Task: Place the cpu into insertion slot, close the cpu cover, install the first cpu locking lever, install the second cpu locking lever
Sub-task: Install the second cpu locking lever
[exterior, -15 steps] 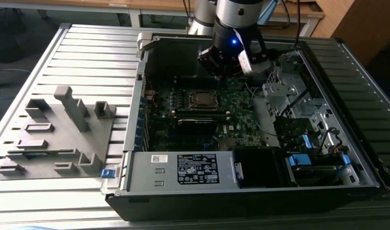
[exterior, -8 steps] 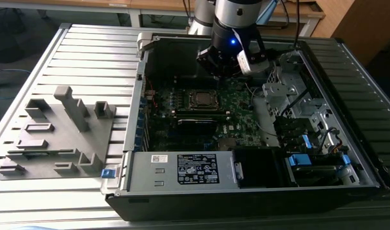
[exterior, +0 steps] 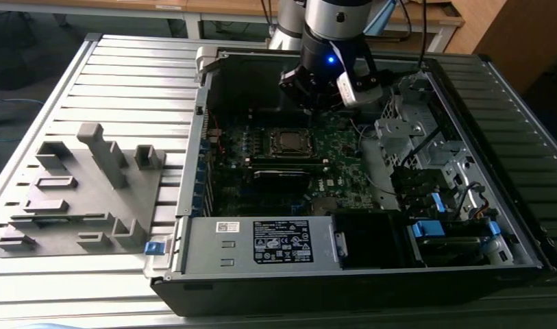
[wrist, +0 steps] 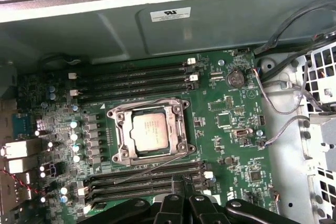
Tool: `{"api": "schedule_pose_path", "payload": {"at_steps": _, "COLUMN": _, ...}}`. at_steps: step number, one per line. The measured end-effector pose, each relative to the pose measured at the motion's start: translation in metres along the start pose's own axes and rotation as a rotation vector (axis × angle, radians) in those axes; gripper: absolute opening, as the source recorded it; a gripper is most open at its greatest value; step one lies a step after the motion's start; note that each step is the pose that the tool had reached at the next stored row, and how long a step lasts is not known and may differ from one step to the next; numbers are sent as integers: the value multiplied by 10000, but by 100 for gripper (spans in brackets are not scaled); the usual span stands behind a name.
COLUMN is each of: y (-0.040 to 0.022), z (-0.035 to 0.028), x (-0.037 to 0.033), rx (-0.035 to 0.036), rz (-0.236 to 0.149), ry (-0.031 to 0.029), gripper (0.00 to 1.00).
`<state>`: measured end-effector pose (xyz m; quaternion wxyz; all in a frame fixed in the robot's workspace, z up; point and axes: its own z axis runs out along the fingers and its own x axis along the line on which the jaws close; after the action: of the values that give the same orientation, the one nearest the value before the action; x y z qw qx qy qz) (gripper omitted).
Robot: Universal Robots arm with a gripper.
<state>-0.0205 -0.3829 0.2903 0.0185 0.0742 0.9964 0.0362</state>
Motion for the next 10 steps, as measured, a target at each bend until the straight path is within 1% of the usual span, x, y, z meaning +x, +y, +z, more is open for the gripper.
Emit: {"api": "schedule_pose_path", "payload": {"at_steps": 10, "y": -4, "z": 2, "x": 28, "rx": 0, "rz": 0, "ry": 0, "gripper": 11}}
